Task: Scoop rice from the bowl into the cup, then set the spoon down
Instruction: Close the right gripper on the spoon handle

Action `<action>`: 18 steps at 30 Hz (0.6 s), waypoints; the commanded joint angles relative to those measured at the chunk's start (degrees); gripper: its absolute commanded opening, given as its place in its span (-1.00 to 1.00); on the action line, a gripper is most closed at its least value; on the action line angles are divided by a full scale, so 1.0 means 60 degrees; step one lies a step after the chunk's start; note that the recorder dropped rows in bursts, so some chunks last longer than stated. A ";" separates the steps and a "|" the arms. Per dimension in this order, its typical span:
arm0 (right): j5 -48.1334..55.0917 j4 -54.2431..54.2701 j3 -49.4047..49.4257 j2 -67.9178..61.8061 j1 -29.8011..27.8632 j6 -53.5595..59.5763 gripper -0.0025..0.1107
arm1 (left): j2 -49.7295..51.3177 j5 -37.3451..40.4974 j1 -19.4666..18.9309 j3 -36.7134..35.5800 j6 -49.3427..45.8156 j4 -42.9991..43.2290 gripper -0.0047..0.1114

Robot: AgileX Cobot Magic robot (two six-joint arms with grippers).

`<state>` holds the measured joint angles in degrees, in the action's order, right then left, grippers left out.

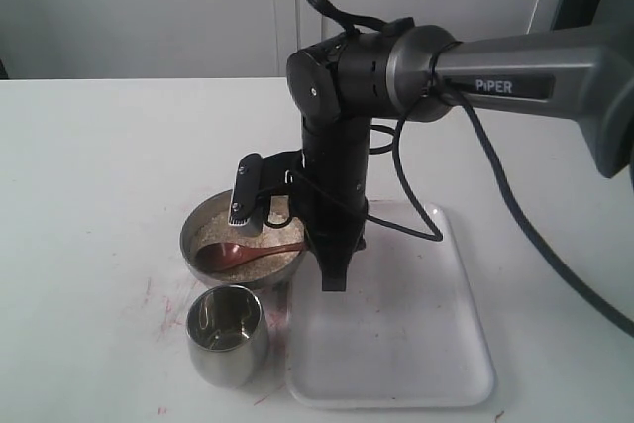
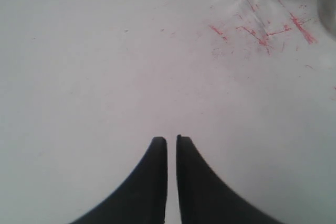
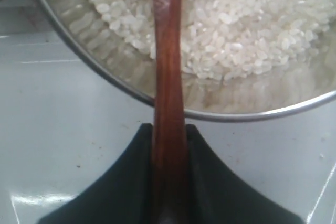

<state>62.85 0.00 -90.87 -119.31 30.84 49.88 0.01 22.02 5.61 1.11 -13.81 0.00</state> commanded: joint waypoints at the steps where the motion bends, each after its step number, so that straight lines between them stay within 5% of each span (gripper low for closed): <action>1: 0.0215 -0.0056 -0.0087 0.0260 0.0078 -0.0457 -0.96 | -0.0001 0.0479 0.0052 -0.0087 0.0056 -0.0054 -0.67; 12: 0.0905 -0.1434 -0.0087 0.1519 0.0915 -0.3162 -0.96 | -0.0001 0.0479 0.0052 -0.0087 0.0056 -0.0054 -0.67; 18: 0.1186 -0.6291 0.0289 0.1960 0.2241 -0.6435 -0.96 | -0.0001 0.0479 0.0052 -0.0087 0.0056 -0.0054 -0.67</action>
<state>69.71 -29.39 -90.52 -108.66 42.03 16.20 0.01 22.12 5.61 1.11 -13.81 0.00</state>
